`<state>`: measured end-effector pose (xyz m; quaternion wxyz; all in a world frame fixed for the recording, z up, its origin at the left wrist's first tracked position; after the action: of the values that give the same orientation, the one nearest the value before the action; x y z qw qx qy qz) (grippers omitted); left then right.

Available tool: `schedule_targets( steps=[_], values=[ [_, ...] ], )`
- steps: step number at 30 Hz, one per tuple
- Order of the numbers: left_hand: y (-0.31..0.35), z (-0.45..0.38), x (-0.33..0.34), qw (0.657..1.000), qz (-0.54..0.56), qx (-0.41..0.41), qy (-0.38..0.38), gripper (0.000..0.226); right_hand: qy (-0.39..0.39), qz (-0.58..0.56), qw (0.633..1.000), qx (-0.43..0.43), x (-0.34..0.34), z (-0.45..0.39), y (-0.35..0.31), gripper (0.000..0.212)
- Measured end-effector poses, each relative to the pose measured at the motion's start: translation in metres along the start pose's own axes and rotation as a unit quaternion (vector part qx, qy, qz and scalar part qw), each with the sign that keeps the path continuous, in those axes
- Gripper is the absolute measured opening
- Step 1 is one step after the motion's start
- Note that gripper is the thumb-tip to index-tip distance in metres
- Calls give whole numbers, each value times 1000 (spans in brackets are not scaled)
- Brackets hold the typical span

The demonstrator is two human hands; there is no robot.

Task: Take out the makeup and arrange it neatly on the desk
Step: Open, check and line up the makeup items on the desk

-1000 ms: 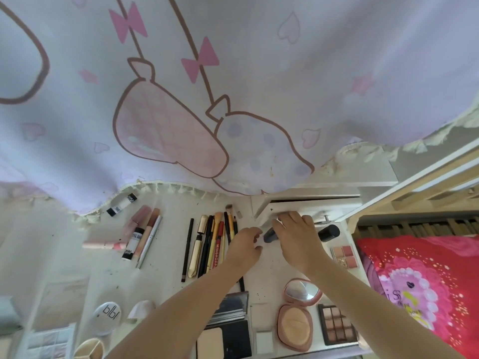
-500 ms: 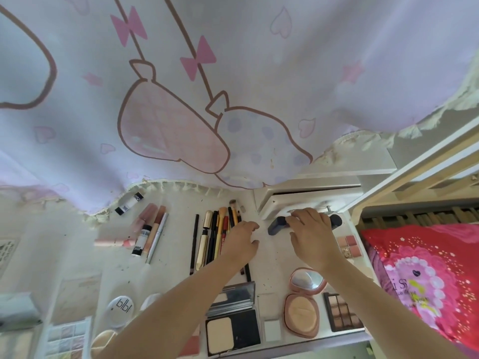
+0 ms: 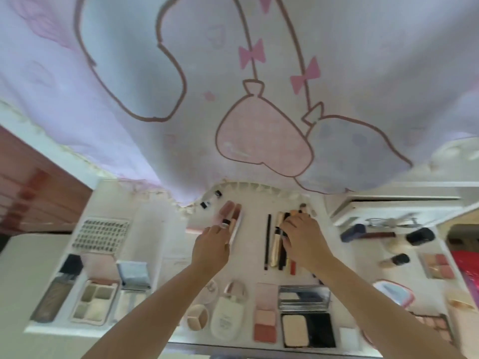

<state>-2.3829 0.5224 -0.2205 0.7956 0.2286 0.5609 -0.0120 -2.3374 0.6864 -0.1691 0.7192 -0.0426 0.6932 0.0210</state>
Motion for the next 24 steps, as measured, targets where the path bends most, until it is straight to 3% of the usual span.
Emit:
schedule_targets(
  steps=[3, 7, 13, 16, 19, 22, 24],
  values=[
    [-41, 8, -13, 999, -16, -30, -2, 37, -107, -37, 994, -8, 40, -30, -38, 35],
    [-73, 13, -20, 999, -27, -26, -11, 36, -162, -174, 965, 108, 70, -58, -71, 38],
    [-90, 10, -18, 999, 6, 14, -29, 38, -128, -321, 885, 313, 98, -53, -76, 37],
    [-93, 9, -13, 997, 32, 34, -55, 38, -141, -324, 868, 349, 105, -43, -71, 40],
    [-90, 8, -11, 995, 49, 52, -75, 36, -176, -307, 857, 375, 109, -34, -68, 31],
    [-86, 4, -19, 992, 74, 59, -80, 36, -164, -324, 846, 391, 103, -29, -66, 27],
    [-83, 3, -24, 990, 90, 67, -87, 37, -131, -411, 802, 414, 97, -23, -67, 25]
  ],
)
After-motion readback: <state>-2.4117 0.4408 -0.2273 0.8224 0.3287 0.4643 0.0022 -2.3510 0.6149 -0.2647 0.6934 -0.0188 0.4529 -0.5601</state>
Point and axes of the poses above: each hand's wrist, its own z-axis away from the middle knuckle, its own x-axis out of the palm, y = z × x, the point moved 9 cm from there along -z, towards the middle knuckle, and after that the axes turned 8 degrees about z, right-handed, at the moved point
